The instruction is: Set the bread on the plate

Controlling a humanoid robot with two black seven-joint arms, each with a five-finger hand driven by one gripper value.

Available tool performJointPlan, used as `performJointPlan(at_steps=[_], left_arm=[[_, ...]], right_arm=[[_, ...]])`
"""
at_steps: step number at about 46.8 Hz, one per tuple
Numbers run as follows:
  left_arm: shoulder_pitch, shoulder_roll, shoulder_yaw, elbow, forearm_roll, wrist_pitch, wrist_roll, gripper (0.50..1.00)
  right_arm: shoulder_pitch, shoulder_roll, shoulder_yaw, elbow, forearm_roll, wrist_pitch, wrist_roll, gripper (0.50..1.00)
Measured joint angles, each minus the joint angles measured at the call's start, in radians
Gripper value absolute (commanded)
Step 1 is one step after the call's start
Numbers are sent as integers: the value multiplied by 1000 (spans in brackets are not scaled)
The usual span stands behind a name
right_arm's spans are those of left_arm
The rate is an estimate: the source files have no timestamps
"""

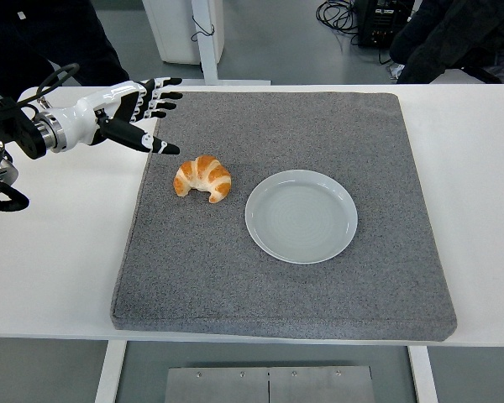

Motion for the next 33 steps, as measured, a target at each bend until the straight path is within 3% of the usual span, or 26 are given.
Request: performJointPlan(at_steps=[15, 33], left_arm=[[-74, 69, 83, -57, 101, -19, 8, 984], [-102, 49, 123, -54, 400, -24, 6, 981]], right_arm=[[0, 0, 0, 0, 0, 0, 0, 1000], [0, 0, 0, 0, 0, 0, 0, 1000]])
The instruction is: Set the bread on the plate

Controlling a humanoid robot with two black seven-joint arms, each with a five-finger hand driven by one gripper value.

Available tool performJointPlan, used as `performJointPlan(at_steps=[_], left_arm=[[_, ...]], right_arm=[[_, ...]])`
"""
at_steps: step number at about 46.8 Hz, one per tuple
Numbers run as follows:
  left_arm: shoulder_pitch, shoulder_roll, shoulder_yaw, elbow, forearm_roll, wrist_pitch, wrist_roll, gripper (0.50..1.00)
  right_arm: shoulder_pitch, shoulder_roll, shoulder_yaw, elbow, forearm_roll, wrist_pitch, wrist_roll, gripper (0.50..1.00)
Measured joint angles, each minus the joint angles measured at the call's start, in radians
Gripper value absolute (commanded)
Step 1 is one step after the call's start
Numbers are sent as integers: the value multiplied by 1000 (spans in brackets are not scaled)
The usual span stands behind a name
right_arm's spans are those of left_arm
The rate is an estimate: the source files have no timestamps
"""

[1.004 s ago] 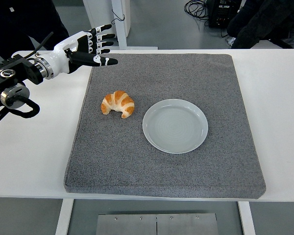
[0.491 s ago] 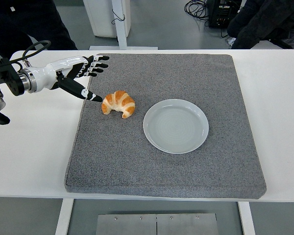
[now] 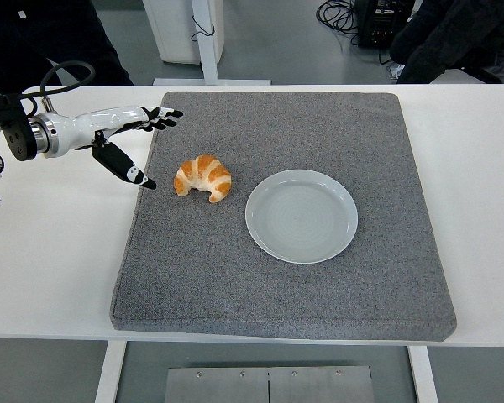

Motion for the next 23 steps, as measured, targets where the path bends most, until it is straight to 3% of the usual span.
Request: performJointPlan(at_steps=[9, 23], left_arm=[[20, -58, 4, 23, 119, 44, 2, 981], [47, -147, 11, 118, 164, 101, 0, 981]], right_arm=[[0, 0, 0, 0, 0, 0, 0, 1000], [0, 0, 0, 0, 0, 0, 0, 1000]])
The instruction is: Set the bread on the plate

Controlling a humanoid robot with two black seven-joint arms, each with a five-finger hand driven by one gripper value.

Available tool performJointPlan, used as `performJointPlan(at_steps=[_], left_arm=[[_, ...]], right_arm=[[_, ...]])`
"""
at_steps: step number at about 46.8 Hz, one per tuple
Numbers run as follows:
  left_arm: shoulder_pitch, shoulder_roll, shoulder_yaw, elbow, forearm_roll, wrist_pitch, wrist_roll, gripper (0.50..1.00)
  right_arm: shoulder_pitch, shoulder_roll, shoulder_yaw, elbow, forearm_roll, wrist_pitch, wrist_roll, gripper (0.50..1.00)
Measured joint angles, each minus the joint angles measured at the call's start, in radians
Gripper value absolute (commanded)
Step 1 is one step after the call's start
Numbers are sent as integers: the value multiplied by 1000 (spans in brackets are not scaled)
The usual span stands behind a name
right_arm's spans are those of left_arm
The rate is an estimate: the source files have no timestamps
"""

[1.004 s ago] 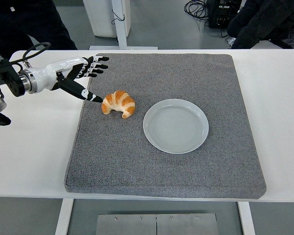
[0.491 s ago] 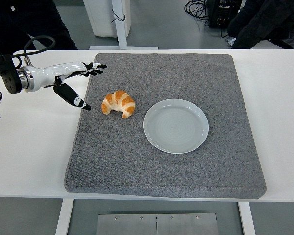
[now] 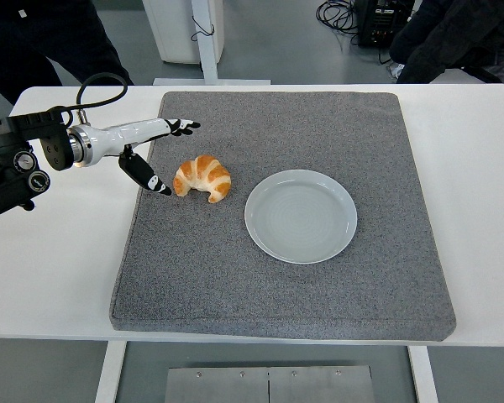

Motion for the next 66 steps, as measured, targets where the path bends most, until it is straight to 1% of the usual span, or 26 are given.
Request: performJointPlan(at_steps=[4, 9, 14, 18, 27, 35, 40, 50, 56, 61, 63, 66], left_arm=[[8, -24, 0, 12, 27, 16, 0, 981], [18, -55, 0, 31, 36, 22, 0, 981], [25, -87, 0, 59, 42, 48, -1, 981], [26, -106, 0, 73, 42, 53, -1, 981], [34, -156, 0, 135, 90, 87, -9, 981], [44, -192, 0, 161, 98, 94, -12, 981], [45, -219, 1, 185, 99, 111, -15, 980], [43, -248, 37, 214, 97, 163, -23, 978], [40, -250, 43, 223, 98, 167, -30, 978], [35, -261, 48, 254, 97, 170, -33, 978], [34, -265, 49, 263, 96, 176, -39, 978], [34, -267, 49, 279, 96, 194, -66, 978]], right_arm=[[0, 0, 0, 0, 0, 0, 0, 1000], [0, 0, 0, 0, 0, 0, 0, 1000], [0, 0, 0, 0, 0, 0, 0, 1000], [0, 0, 0, 0, 0, 0, 0, 1000], [0, 0, 0, 0, 0, 0, 0, 1000], [0, 0, 0, 0, 0, 0, 0, 1000], [0, 0, 0, 0, 0, 0, 0, 1000], [0, 0, 0, 0, 0, 0, 0, 1000], [0, 0, 0, 0, 0, 0, 0, 1000], [0, 0, 0, 0, 0, 0, 0, 1000], [0, 0, 0, 0, 0, 0, 0, 1000], [0, 0, 0, 0, 0, 0, 0, 1000]])
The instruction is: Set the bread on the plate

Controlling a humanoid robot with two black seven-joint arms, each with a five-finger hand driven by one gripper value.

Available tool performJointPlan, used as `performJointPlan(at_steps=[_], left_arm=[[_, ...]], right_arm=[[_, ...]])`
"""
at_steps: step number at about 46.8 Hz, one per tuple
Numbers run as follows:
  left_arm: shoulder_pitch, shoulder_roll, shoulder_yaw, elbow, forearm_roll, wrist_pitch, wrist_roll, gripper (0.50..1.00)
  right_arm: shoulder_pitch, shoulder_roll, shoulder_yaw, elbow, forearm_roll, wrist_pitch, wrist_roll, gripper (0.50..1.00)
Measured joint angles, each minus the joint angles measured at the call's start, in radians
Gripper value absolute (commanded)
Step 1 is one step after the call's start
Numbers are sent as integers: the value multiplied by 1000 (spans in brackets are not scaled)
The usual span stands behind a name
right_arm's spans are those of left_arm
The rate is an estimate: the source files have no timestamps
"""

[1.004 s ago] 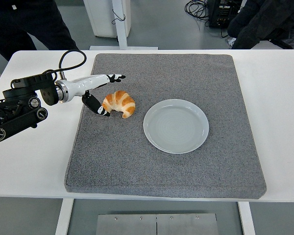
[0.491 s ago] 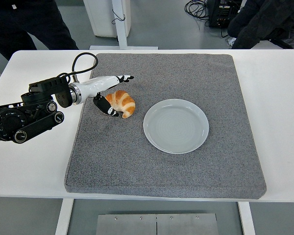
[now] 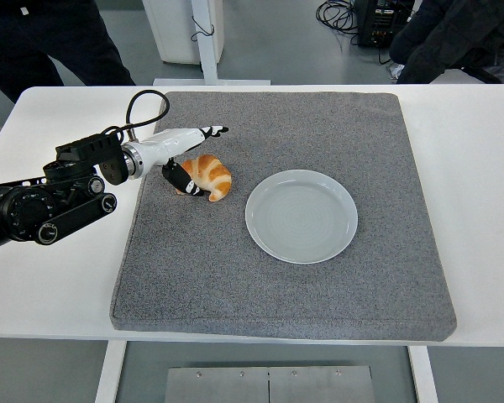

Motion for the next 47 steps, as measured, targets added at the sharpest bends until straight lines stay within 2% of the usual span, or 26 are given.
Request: performJointPlan(at_steps=[3, 9, 13, 16, 21, 23, 24, 35, 47], left_arm=[[0, -1, 1, 5, 0, 10, -20, 978], [4, -1, 1, 7, 0, 11, -27, 975], [8, -2, 1, 7, -1, 12, -27, 922], [10, -2, 3, 7, -2, 12, -26, 836], [10, -1, 24, 7, -7, 12, -26, 591], [8, -1, 31, 7, -14, 12, -26, 512], [7, -1, 33, 7, -16, 12, -26, 500], [2, -1, 37, 7, -20, 12, -32, 500], [-6, 1, 36, 8, -19, 12, -67, 500]], right_arm=[[0, 0, 0, 0, 0, 0, 0, 1000], [0, 0, 0, 0, 0, 0, 0, 1000], [0, 0, 0, 0, 0, 0, 0, 1000], [0, 0, 0, 0, 0, 0, 0, 1000], [0, 0, 0, 0, 0, 0, 0, 1000], [0, 0, 0, 0, 0, 0, 0, 1000], [0, 0, 0, 0, 0, 0, 0, 1000], [0, 0, 0, 0, 0, 0, 0, 1000], [0, 0, 0, 0, 0, 0, 0, 1000]])
